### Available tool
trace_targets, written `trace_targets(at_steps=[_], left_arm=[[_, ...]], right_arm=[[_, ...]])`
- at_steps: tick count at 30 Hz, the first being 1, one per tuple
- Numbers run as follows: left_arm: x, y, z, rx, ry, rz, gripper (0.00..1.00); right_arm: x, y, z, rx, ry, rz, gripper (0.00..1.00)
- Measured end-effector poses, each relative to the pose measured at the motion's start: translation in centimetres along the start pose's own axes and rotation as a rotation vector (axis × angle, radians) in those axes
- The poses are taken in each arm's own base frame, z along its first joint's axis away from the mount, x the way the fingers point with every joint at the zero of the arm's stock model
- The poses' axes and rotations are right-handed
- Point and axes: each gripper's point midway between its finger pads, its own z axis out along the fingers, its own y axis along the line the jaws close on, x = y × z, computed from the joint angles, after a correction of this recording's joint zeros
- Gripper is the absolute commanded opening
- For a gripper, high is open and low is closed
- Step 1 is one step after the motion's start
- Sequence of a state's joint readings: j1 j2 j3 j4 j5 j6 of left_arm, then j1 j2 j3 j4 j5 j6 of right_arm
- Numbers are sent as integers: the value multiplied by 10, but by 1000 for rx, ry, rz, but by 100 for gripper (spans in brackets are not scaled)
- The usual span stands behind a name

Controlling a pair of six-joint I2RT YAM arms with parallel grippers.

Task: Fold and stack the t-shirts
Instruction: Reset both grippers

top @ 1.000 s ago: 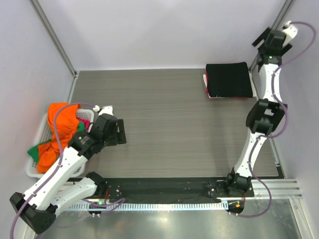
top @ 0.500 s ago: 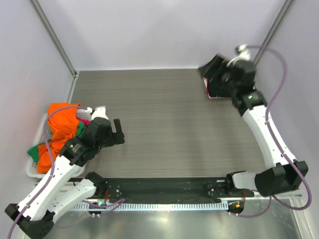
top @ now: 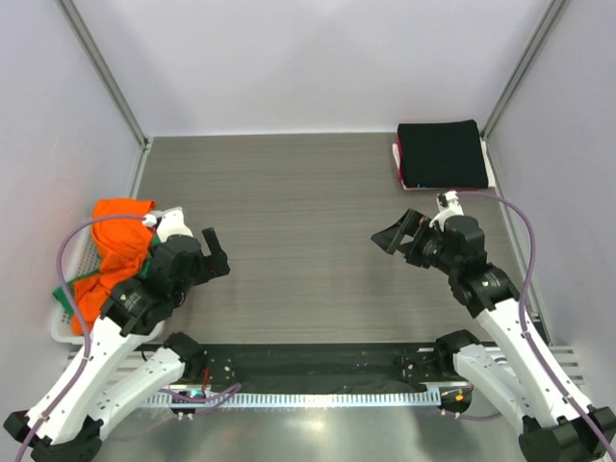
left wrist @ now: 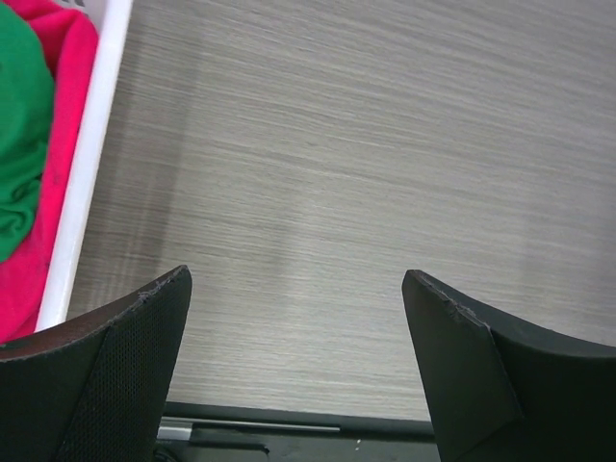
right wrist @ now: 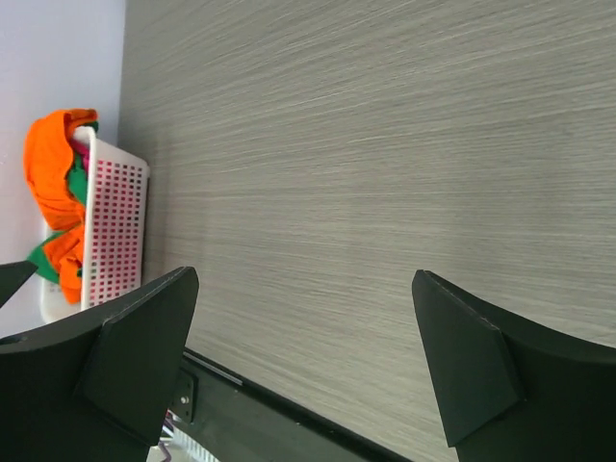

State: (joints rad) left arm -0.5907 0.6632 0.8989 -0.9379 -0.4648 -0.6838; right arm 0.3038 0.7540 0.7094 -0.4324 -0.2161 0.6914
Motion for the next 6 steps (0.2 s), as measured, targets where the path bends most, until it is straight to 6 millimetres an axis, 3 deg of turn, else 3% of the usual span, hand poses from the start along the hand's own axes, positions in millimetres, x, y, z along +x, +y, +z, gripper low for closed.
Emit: trace_targets(at_steps=[6], left_arm=[[-5,8,-3,-32,-37,-30,92]], right_arm=[[13,-7,-6,0,12,24,100]])
